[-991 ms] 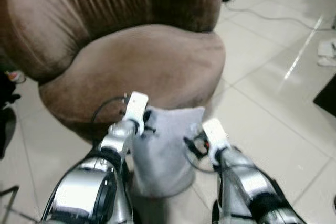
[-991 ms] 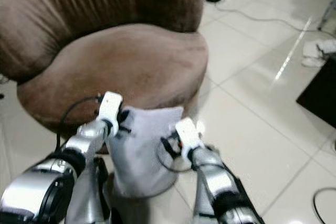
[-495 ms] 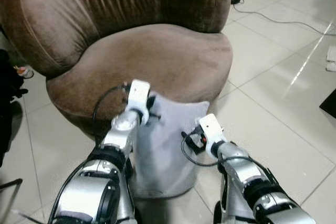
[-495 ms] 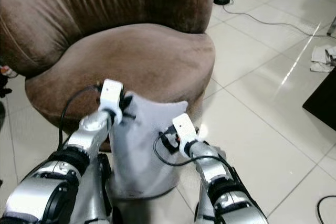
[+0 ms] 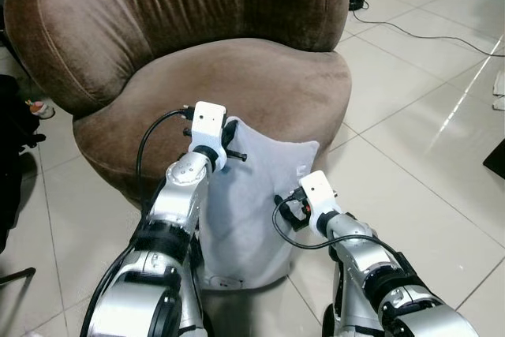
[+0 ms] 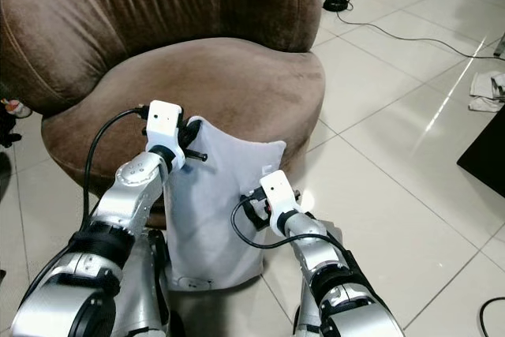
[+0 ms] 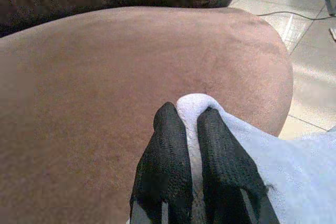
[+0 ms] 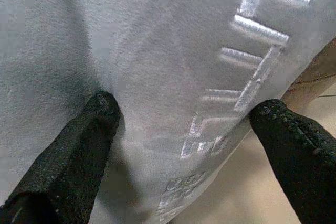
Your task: Move the pillow to the sofa from floor
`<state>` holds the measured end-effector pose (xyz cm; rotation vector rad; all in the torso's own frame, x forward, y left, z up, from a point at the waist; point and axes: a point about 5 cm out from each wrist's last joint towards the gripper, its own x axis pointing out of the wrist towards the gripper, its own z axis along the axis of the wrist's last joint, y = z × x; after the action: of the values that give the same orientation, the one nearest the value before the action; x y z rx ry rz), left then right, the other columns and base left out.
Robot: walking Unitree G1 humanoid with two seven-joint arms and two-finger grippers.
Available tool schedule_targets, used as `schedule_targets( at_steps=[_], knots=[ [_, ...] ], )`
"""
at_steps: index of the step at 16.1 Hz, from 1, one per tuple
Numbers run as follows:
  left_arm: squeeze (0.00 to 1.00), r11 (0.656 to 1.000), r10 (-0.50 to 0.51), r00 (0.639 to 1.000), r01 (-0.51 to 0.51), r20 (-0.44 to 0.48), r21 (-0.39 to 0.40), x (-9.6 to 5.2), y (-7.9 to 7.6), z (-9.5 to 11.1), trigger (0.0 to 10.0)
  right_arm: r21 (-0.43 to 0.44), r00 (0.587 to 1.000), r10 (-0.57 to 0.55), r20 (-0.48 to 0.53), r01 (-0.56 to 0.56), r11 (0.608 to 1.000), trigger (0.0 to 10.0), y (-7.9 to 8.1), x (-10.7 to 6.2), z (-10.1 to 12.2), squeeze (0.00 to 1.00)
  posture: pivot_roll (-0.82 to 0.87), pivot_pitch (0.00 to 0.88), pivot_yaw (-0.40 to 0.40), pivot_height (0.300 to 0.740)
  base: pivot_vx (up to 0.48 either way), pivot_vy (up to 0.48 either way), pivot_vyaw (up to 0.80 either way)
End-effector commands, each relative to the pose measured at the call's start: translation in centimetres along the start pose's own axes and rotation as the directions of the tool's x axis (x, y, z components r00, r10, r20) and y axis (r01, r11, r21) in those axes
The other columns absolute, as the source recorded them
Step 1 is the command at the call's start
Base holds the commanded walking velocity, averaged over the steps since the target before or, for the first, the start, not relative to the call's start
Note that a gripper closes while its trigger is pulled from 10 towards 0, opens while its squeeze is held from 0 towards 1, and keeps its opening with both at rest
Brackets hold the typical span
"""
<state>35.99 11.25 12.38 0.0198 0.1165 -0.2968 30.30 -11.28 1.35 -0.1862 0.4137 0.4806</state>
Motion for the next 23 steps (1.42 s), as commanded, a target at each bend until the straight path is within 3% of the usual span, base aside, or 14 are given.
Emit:
schedule_targets(
  at_steps=[1, 3, 7, 16, 23],
  knots=[
    [0.0, 0.999, 0.039, 0.957, -0.044, 0.288, 0.011, -0.2, 0.8, 7.3, 10.0, 0.001, 0.999, -0.007, -0.036, 0.007, 1.0, 10.0, 0.0, -0.1, -0.7, 0.0, -0.08, 0.0, 0.092, 0.425, 0.0, 0.0, 0.0],
    [0.0, 0.999, 0.044, 0.952, -0.048, 0.302, 0.007, -0.6, 1.0, 8.2, 10.0, 0.0, 0.999, -0.013, -0.038, 0.013, 1.0, 10.0, -0.1, -0.1, -0.7, 0.0, -0.08, 0.0, 0.092, 0.425, 0.0, 0.0, 0.0],
    [0.0, 0.998, 0.063, 0.978, -0.067, 0.198, 0.013, -0.8, 1.1, 5.5, 10.0, 0.036, 1.0, -0.024, -0.011, 0.024, 0.999, 10.0, -0.3, -0.2, -0.6, 0.0, -0.09, 0.0, 0.09, 0.425, 0.0, 0.0, -0.24],
    [0.0, 0.998, 0.061, 0.992, -0.061, 0.112, -0.003, -1.3, 0.2, 2.9, 10.0, 0.038, 1.0, -0.027, -0.007, 0.028, 0.999, 10.0, -0.3, -0.4, -0.9, 0.0, -0.11, 0.0, 0.085, 0.495, 0.0, 0.0, -0.45],
    [0.0, 0.999, 0.043, 0.992, -0.043, 0.122, 0.003, -1.1, -0.2, 3.3, 10.0, 0.038, 0.999, -0.039, -0.006, 0.039, 0.999, 10.0, -0.4, -0.5, -1.1, 0.0, -0.12, 0.0, 0.092, 0.549, 0.0, 0.0, -0.44]
  ],
)
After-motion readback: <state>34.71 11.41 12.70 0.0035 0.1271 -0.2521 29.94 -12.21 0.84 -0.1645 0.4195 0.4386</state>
